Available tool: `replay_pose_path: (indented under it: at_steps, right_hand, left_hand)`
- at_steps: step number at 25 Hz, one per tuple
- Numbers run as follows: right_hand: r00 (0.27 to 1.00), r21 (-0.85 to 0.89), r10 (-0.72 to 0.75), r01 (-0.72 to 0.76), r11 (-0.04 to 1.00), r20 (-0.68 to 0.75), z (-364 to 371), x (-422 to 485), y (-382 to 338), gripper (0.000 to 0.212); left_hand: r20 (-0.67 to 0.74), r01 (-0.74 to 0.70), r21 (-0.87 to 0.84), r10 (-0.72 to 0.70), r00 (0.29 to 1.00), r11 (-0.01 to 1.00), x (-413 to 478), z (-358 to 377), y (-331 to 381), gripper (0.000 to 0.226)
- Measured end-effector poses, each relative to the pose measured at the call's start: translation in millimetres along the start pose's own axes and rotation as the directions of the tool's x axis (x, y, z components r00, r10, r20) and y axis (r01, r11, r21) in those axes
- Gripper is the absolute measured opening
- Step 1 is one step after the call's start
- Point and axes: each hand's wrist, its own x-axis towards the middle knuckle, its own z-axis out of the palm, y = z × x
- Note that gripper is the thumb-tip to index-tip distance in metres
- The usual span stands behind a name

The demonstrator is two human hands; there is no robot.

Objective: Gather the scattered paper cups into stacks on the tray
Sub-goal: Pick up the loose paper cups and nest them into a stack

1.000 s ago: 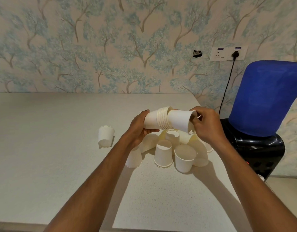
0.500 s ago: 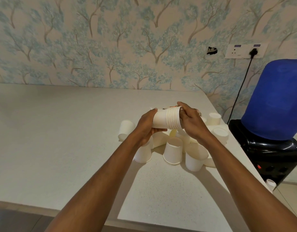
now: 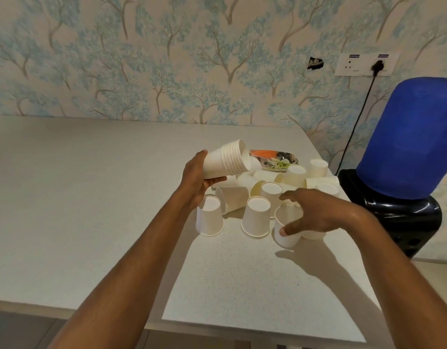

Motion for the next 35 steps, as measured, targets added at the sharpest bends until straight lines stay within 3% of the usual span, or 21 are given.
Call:
replay_pose_path:
  at_steps: [3, 8, 10, 12, 15, 17, 29, 32, 35]
  right_hand:
    - [0.999, -0.063, -0.003, 0.006, 0.998, 0.038, 8, -3, -8, 0.092]
    - [0.996, -0.098, 0.011, -0.02, 0.995, -0.091, -1, -6, -4, 0.084]
    - [0.977, -0.022, 0.0, -0.005, 1.0, -0.211, -19, -12, 2, 0.084]
    - [0.93, 0.156, -0.054, 0.118, 0.981, -0.364, -38, -16, 1, 0.084]
    - [0.843, 0.404, -0.102, 0.355, 0.843, -0.528, -50, -10, -20, 0.076]
    - [0.817, 0.451, -0.122, 0.428, 0.783, -0.564, -45, 2, -36, 0.073]
    - [0.827, 0.34, -0.23, 0.442, 0.83, -0.513, -9, 44, -80, 0.091]
    - [0.871, 0.445, -0.235, 0.432, 0.785, -0.43, -4, 45, -76, 0.106]
    - [0.916, 0.533, -0.142, 0.339, 0.775, -0.376, 0, 35, -51, 0.109]
  left_hand:
    - [-0.007, 0.013, -0.011, -0.013, 1.0, 1.0, -3, -1, -1, 0.028]
    - [-0.027, 0.017, -0.01, -0.017, 0.999, 1.0, -14, -13, -7, 0.026]
    - [-0.037, 0.017, -0.016, -0.018, 0.999, 1.0, -19, -19, -7, 0.028]
    - [-0.04, 0.012, -0.02, -0.013, 0.999, 1.0, -23, -24, -7, 0.028]
    - [-0.044, 0.005, -0.015, -0.006, 0.999, 1.0, -29, -27, -5, 0.027]
    - [-0.041, 0.0, -0.015, -0.001, 0.999, 1.0, -32, -26, -4, 0.026]
    - [-0.016, -0.01, 0.058, 0.011, 1.0, 0.998, -38, -22, -1, 0.019]
    - [-0.017, -0.019, 0.065, 0.02, 1.0, 0.998, -36, -27, -2, 0.021]
    - [-0.043, -0.013, 0.06, 0.016, 0.999, 0.998, -33, -32, -3, 0.025]
